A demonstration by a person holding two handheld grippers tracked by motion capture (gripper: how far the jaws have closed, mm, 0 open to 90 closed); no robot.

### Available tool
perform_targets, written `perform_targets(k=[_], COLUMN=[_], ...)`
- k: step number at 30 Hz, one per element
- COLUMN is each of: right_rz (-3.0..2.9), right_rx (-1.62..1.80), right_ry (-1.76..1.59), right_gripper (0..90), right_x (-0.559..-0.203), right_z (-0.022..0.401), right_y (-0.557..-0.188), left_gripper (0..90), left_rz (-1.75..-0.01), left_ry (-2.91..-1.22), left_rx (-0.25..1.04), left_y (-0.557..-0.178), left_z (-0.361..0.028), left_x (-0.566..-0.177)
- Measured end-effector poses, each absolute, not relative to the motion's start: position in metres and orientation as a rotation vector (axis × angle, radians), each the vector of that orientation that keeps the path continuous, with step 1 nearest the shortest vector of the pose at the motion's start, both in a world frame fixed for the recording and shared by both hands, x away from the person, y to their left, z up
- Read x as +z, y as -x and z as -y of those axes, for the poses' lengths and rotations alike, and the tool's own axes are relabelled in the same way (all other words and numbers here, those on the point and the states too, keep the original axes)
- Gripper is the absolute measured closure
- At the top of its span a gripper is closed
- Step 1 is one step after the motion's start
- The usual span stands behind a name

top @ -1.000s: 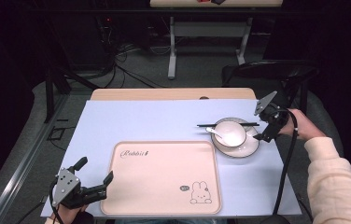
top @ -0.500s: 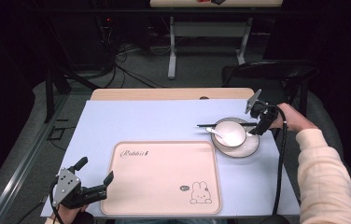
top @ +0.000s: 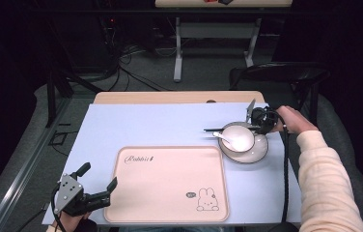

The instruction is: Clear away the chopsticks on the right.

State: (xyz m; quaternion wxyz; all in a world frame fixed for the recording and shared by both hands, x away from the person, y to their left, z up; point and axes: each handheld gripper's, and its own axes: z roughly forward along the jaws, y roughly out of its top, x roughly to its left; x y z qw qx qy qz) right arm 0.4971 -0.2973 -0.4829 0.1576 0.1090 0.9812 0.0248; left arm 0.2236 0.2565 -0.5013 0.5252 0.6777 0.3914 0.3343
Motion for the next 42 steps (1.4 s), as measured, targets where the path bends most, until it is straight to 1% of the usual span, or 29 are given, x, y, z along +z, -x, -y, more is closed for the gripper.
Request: perform_targets(k=[3, 4, 5, 6, 13, 17, 21, 29, 42], right_rz=[-2.807, -2.819, -2.819, -2.818, -2.846, -2.881, -2.904, -2.921, -2.865], right_rx=[0.071, -0.01, -0.01, -0.021, -0.035, -0.017, -0.022, 0.016, 0.09], right_ry=[-0.312, -0.272, -0.272, -0.255, -0.228, -0.205, -0.233, -0.229, -0.295], right_gripper=[66.6, 66.6, 72.6, 74.4, 79.7, 80.7, 83.6, 84.9, 85.1], right_x=[-0.483, -0.491, -0.491, -0.494, -0.499, -0.502, -0.505, -0.505, -0.485], right_z=[0.297, 0.291, 0.291, 0.288, 0.287, 0.287, 0.287, 0.287, 0.293], right_y=[-0.497, -0.501, -0.501, -0.502, -0.505, -0.506, -0.506, -0.506, -0.499], left_gripper=[2.1, 2.1, 2.1, 2.1, 2.0, 2.0, 2.0, 2.0, 2.1], left_rz=[-0.941, -0.941, -0.943, -0.943, -0.944, -0.944, -0.943, -0.942, -0.943], left_ry=[-1.618, -1.618, -1.617, -1.616, -1.619, -1.619, -1.621, -1.62, -1.622], left_rx=[0.8, 0.8, 0.801, 0.801, 0.802, 0.803, 0.802, 0.802, 0.802], left_y=[-0.224, -0.224, -0.224, -0.224, -0.224, -0.224, -0.224, -0.224, -0.224], left_z=[-0.256, -0.256, -0.256, -0.256, -0.256, -0.256, -0.256, -0.256, -0.256], left_x=[-0.501, -0.501, -0.501, -0.501, -0.501, -0.501, -0.501, -0.501, -0.501])
